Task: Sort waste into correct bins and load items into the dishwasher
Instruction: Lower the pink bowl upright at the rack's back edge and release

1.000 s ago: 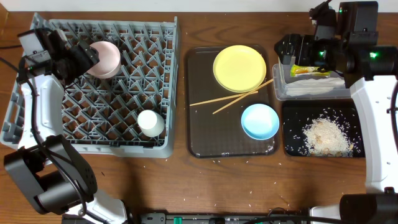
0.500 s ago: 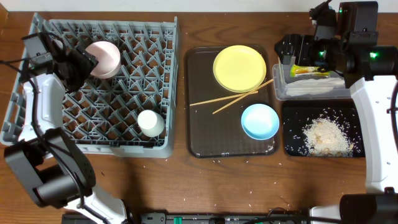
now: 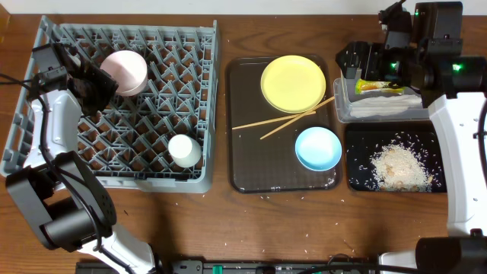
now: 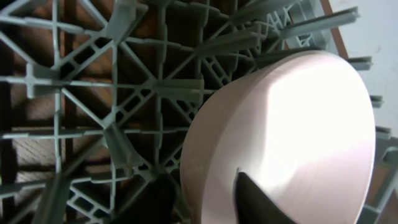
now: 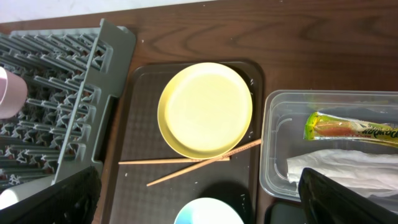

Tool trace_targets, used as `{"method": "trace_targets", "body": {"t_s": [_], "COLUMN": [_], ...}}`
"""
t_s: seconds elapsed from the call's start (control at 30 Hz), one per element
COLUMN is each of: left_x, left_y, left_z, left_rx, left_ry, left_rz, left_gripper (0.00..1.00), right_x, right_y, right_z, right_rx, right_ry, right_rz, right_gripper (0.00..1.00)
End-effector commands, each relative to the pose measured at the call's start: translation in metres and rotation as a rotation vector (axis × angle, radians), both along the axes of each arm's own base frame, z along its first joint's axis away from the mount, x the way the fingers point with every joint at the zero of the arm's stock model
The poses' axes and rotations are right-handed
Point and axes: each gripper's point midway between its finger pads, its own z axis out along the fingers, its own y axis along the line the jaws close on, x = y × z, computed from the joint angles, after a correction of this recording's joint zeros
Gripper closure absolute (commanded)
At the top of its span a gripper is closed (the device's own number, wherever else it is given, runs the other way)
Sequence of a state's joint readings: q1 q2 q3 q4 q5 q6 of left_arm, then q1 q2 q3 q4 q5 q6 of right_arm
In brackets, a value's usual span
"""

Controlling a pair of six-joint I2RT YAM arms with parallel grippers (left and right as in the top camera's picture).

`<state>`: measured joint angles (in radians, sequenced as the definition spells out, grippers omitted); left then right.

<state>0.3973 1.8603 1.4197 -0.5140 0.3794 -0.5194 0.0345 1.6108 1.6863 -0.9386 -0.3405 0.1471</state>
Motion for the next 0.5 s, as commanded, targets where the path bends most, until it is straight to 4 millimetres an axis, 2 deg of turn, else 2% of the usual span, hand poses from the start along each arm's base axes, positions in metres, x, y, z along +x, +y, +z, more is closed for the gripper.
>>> {"method": "trace_targets", "body": {"t_s": [0.0,0.07,0.13,0.33,0.47], "left_x": [-0.002,-0.002,-0.002,0.001,0.006], "left_y": [-0.001,-0.001,-0.001,-0.001,-0.006], "left_z": [-0.008,-0.008,-0.008,-0.006,0.008], "left_rx": [-0.004,-0.003,-0.003,0.000,-0.017], "left_ry": [0.020,0.019,0.019,0.003,-0.049], "left_rz": [-0.004,-0.004,-0.004,-0.006,-0.030], "left_gripper": [0.76,0.81,0.92,0.93,0.93], "right_x": [-0.001,-0.001,-0.001,-0.001,-0.001], "right_y": [-0.003,-0.003,-0.003,-0.003,-0.003], "right_z": [0.004,0.004,0.004,0.004,0.004], "right_rx": [-0.008,-0.008,-0.009,-0.008,-0.008], "right_ry": [-0.015,-0.015,-0.015,-0.015,-0.015], "right_rz": [0.003,0.003,0.003,0.003,0.003], "right_gripper": [0.01,0.01,0.01,0.01,0.01]}}
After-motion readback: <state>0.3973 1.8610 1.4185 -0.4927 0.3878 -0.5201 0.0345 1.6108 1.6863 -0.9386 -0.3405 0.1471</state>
